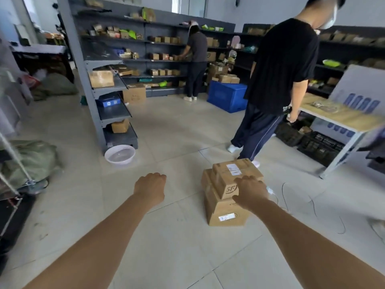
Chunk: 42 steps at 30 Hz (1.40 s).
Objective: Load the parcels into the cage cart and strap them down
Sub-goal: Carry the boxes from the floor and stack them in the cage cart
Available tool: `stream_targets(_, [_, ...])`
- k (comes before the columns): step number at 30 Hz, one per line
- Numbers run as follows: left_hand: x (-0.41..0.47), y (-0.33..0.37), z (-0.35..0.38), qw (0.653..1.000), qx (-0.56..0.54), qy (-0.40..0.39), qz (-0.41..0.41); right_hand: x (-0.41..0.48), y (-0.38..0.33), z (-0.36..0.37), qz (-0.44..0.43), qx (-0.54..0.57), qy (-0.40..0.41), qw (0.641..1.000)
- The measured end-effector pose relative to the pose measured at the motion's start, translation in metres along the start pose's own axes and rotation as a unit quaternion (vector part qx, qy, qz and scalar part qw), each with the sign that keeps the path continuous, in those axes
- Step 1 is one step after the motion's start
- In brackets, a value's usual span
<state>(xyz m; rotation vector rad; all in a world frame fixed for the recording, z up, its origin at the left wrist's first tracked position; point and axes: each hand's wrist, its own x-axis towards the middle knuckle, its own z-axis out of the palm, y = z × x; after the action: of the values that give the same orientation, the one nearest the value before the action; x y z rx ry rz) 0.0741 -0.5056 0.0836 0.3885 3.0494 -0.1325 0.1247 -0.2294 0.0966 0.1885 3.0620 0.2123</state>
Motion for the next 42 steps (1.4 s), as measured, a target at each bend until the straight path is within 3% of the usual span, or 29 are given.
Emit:
stream_targets(15, [0.195,0.134,0.039,0.993,-0.014,-0.058,0.103,0.137,0.137,0.069,0.083,0.014,-0.065,0.994])
stream_targets(28, [0.313,0.253,0.101,0.986,-0.035,-0.161,0.038,0.265,0.264,0.145,0.065,0.030,-0.133,0.988])
stream_targets(42, [0.448,0.311,0.189,0.958,-0.118,-0.255,-0.062,0.421,0.316,0.240,0.061,0.073,-0.219,0.971])
